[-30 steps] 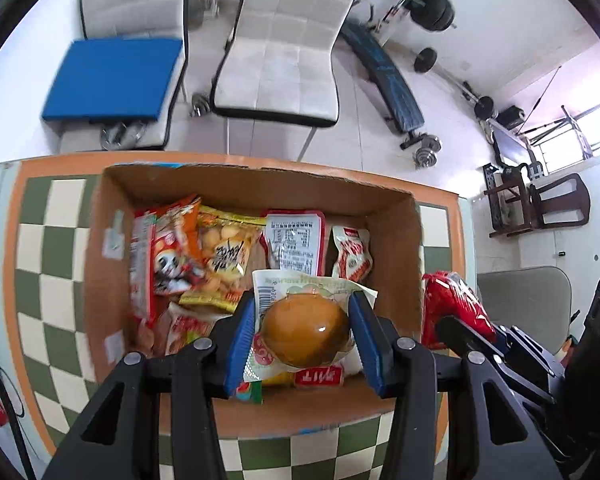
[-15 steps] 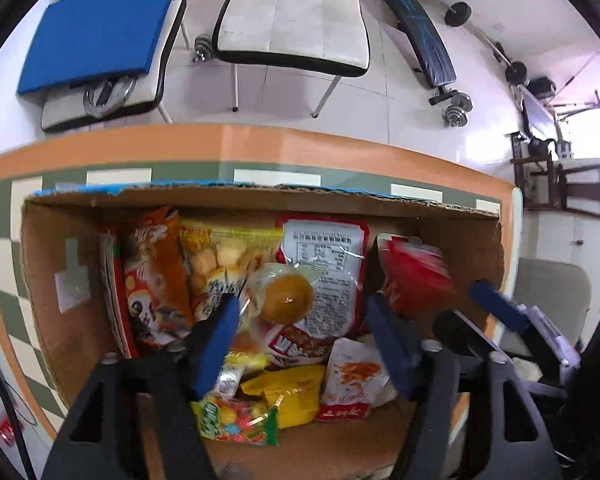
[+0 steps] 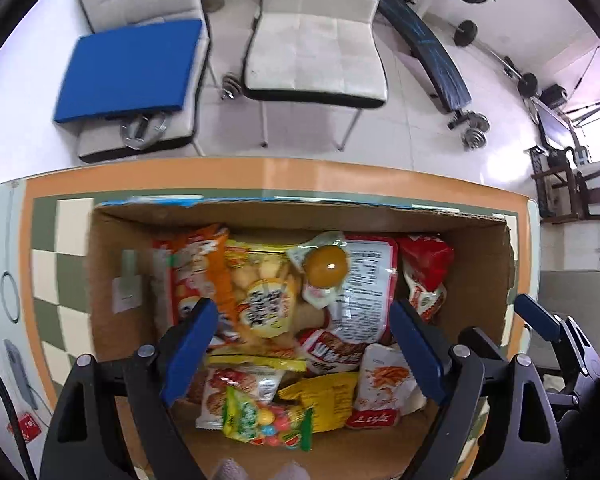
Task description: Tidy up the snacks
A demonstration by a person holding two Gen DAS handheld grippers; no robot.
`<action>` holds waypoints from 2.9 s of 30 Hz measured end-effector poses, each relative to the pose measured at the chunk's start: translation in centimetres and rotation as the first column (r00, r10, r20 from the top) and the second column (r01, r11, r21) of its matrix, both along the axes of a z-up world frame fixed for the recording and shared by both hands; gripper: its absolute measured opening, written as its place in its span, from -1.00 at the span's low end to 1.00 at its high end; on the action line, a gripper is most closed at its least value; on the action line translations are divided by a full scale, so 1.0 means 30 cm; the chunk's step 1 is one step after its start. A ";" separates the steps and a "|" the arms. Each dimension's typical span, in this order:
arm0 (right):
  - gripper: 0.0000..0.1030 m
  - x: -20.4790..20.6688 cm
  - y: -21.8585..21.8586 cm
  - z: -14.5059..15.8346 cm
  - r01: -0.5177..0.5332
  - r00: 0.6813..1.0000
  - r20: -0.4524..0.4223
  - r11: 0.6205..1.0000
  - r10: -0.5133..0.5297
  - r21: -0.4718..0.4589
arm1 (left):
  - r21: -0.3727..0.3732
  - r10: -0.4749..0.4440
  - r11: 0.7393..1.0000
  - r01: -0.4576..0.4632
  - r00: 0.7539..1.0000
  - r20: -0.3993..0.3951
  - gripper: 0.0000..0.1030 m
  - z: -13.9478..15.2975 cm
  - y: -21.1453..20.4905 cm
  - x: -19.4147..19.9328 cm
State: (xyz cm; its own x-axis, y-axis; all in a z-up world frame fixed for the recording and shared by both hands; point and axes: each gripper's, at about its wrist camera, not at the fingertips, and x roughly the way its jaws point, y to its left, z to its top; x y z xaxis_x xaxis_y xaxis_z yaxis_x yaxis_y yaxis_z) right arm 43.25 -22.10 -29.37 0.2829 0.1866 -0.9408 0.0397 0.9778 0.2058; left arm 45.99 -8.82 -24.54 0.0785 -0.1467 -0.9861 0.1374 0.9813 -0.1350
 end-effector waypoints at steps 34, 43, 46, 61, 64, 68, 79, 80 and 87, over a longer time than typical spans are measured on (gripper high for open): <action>0.86 -0.693 0.116 0.481 0.102 0.965 0.252 0.991 -0.077 -0.087 | -0.040 0.061 0.998 -0.048 0.895 0.441 0.95 0.485 0.222 -0.732; 0.86 -0.952 0.129 0.666 0.118 0.939 0.331 0.991 -0.090 -0.064 | 0.003 0.045 0.998 -0.055 0.841 0.539 0.95 0.656 0.231 -0.969; 0.86 -1.028 0.132 0.716 0.134 0.926 0.363 0.988 -0.099 -0.073 | 0.026 0.038 0.998 -0.063 0.829 0.558 0.95 0.696 0.229 -1.035; 0.87 -1.267 0.148 0.929 0.187 0.864 0.492 0.975 -0.107 -0.116 | 0.027 0.058 0.995 -0.094 0.787 0.614 0.95 0.831 0.230 -1.188; 0.87 -1.289 0.152 0.955 0.180 0.861 0.499 0.978 -0.103 -0.109 | 0.023 0.053 0.996 -0.087 0.779 0.625 0.95 0.848 0.229 -1.211; 0.87 -1.310 0.164 0.976 0.177 0.853 0.514 0.977 -0.093 -0.117 | 0.012 0.055 0.997 -0.080 0.777 0.628 0.95 0.855 0.228 -1.228; 0.88 -1.321 0.178 0.992 0.182 0.846 0.525 0.976 -0.095 -0.116 | 0.010 0.067 0.996 -0.094 0.774 0.630 0.95 0.853 0.235 -1.230; 0.88 -1.322 0.180 0.994 0.182 0.846 0.525 0.976 -0.095 -0.117 | 0.011 0.065 0.996 -0.093 0.774 0.630 0.95 0.852 0.235 -1.229; 0.88 -1.323 0.172 1.013 0.186 0.837 0.539 0.976 -0.096 -0.115 | 0.012 0.066 0.995 -0.094 0.773 0.631 0.95 0.853 0.235 -1.229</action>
State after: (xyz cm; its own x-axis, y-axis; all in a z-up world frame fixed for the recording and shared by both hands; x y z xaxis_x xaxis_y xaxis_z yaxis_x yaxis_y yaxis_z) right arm 3.55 -16.94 1.01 0.7556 -0.0299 -0.6544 0.1088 0.9908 0.0803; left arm 9.13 -1.78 1.05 0.6930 -0.0728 -0.7172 0.0982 0.9951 -0.0062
